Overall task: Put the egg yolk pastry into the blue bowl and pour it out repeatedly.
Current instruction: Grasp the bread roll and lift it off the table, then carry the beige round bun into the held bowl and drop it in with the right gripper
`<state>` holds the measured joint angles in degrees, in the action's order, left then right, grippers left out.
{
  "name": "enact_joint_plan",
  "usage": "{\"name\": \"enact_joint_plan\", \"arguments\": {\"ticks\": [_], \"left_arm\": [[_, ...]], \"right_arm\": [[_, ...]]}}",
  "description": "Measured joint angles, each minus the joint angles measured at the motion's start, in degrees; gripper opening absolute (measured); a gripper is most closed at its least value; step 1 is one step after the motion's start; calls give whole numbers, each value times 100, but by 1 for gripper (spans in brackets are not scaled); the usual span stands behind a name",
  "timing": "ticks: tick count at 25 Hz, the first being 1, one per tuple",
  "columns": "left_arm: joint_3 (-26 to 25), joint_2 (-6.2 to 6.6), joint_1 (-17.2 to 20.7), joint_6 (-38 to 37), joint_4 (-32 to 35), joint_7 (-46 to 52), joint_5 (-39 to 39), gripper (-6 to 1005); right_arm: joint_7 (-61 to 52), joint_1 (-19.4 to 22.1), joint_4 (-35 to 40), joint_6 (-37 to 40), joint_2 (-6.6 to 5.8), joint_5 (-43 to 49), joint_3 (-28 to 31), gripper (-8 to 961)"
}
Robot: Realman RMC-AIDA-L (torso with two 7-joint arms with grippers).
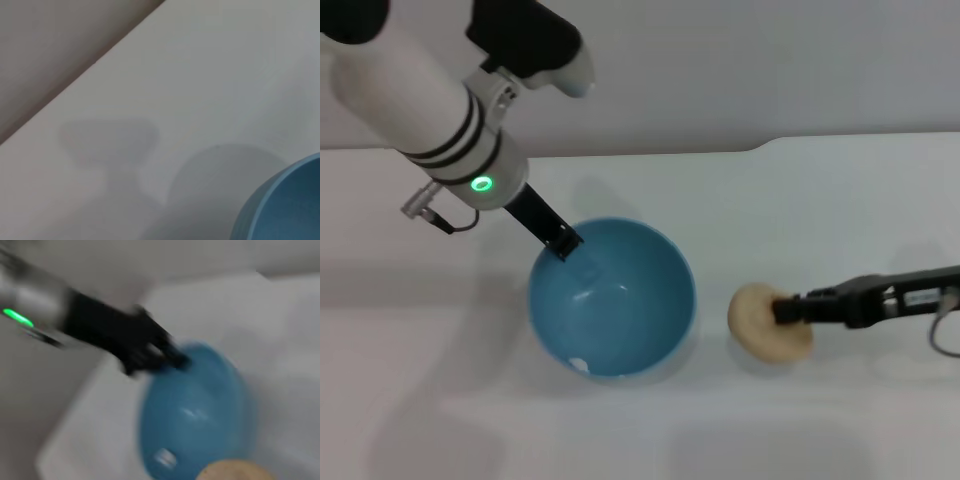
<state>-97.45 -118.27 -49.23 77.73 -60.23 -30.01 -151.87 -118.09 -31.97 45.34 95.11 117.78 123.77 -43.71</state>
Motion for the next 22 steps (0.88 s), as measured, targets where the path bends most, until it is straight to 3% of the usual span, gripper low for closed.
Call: {"name": "enact_joint_plan", "arguments": {"ticks": [3, 6, 9, 16, 22], "left_arm": [[328, -24, -72, -43, -1, 138, 23, 13], [704, -29, -122, -173, -5, 313, 247, 13], [994, -26, -193, -215, -16, 338, 727, 13], [1478, -39, -271, -368, -296, 548, 1103, 13], [1410, -19, -307, -412, -361, 582, 1107, 12]], "right_arm": [[200, 31, 0, 492, -47, -432, 449, 59], [307, 71, -44, 647, -62, -1026, 507, 27], [335, 52, -63, 617, 5, -1323, 473, 13], [560, -182, -534, 346, 51, -1313, 140, 10], [596, -113, -616, -35, 51, -1232, -420, 13]]}}
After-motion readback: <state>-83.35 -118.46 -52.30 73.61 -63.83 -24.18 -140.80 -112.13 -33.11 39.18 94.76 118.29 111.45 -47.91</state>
